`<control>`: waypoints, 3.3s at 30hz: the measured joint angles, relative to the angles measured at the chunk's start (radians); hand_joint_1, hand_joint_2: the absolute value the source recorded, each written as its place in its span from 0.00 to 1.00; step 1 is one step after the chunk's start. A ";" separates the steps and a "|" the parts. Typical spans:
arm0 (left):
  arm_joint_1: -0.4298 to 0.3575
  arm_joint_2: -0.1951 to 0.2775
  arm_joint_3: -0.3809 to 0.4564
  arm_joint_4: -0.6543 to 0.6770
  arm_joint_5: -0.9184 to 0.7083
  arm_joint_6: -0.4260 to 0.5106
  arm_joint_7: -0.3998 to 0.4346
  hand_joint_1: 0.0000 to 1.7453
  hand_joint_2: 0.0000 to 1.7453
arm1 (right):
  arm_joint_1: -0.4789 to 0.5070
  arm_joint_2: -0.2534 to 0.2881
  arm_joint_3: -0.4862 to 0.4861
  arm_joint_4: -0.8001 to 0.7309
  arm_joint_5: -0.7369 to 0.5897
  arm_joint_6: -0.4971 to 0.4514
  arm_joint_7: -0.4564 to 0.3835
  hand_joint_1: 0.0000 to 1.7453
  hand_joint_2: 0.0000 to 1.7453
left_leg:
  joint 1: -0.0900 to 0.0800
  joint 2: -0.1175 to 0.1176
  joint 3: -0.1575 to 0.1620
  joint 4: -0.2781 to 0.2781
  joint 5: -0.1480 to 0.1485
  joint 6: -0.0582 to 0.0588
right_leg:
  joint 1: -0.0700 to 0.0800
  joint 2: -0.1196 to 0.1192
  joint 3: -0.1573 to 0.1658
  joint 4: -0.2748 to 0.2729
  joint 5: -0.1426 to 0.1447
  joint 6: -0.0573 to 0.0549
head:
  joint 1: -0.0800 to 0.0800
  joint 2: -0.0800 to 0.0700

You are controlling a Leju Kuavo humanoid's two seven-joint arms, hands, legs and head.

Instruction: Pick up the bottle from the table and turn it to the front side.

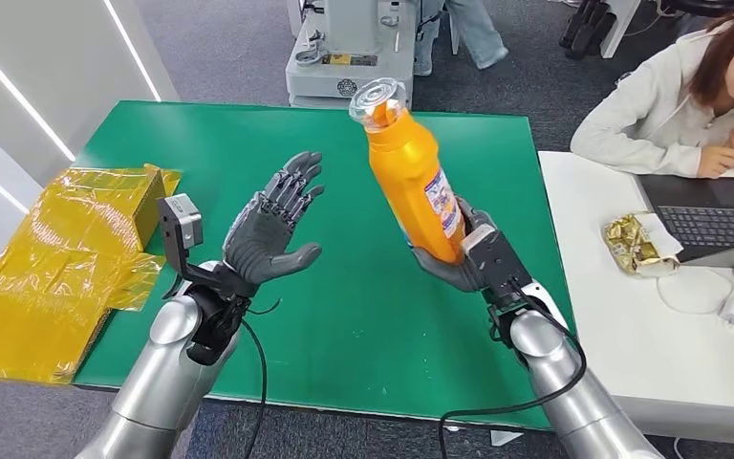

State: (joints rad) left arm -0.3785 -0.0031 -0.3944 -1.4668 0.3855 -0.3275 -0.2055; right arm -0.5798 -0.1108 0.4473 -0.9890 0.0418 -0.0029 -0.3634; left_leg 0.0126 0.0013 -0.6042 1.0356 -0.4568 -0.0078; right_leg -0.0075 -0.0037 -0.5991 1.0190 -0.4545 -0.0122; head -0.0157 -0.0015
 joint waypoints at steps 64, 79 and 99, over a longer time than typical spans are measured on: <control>-0.272 -0.023 -0.138 0.159 0.216 -0.029 0.170 1.00 1.00 | 0.026 0.054 0.124 -0.056 0.077 -0.042 0.138 1.00 1.00 | 0.000 0.000 0.000 0.001 0.000 0.000 | 0.000 0.000 -0.001 -0.001 0.000 0.000 | 0.000 0.000; -0.342 -0.017 -0.156 0.192 -0.165 0.140 0.059 1.00 1.00 | 0.129 -0.007 0.054 -0.189 0.045 -0.045 0.117 0.00 1.00 | 0.000 0.000 0.000 0.001 0.000 0.000 | 0.000 0.000 -0.001 -0.001 0.000 0.000 | 0.000 0.000; -0.422 0.076 -0.130 0.230 -1.091 0.431 -0.031 1.00 1.00 | 0.500 -0.075 -0.136 -0.642 0.134 -0.063 0.001 0.00 1.00 | 0.000 0.000 -0.001 0.000 0.000 0.000 | 0.000 0.000 -0.001 -0.001 0.000 0.000 | 0.000 0.000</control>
State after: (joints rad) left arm -0.8005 0.0732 -0.5246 -1.2367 -0.7052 0.1038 -0.2360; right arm -0.0794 -0.1862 0.3112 -1.6314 0.1758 -0.0654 -0.3620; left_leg 0.0124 0.0010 -0.6048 1.0361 -0.4570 -0.0077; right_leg -0.0079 -0.0039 -0.5996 1.0183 -0.4543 -0.0119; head -0.0157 -0.0015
